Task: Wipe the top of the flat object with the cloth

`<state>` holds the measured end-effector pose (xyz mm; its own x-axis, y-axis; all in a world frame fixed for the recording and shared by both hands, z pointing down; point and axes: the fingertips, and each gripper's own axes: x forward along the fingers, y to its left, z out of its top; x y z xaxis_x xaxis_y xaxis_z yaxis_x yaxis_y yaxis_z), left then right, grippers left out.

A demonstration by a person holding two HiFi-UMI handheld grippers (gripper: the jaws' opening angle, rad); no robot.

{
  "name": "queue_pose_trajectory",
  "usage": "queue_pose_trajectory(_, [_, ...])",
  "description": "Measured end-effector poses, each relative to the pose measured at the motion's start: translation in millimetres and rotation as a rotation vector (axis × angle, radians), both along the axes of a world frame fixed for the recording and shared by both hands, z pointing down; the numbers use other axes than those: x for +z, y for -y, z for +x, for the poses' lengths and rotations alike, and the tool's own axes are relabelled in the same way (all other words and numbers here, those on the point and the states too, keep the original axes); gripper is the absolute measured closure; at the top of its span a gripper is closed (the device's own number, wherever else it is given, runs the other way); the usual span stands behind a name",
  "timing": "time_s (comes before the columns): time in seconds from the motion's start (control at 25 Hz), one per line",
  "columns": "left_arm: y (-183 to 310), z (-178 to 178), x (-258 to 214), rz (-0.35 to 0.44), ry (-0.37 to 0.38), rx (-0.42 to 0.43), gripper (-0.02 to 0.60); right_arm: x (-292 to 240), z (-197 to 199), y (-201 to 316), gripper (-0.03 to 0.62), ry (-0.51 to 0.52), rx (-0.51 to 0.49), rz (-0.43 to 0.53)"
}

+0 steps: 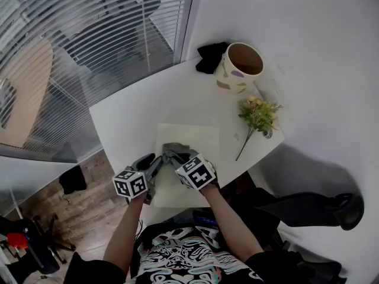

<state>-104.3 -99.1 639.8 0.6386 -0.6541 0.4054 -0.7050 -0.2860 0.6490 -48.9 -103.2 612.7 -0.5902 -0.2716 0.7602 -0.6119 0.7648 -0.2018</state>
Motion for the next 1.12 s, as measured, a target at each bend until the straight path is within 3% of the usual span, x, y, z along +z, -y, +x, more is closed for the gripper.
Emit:
queue_pose_trajectory(0.32, [-0.6,1.4,-0.9,0.004,-0.001,-0.001,0.376,-7.5,8.8,13.4,0.579,0.006,0.094,0.053])
queue_pose_trajectory(0.6, [0.2,1.9,-0.3,0.005,-0.005,-0.004,0.376,-2.5,-6.7,10.1,0.579,-0.020,0.026,0.070])
queue_pose_trajectory(1.12, [-0.8,1.0,-0.6,0.002,-0.018,-0.011,0.376,-2.8,-10.5,21.6,0.579,-0.023,0.017,0.082])
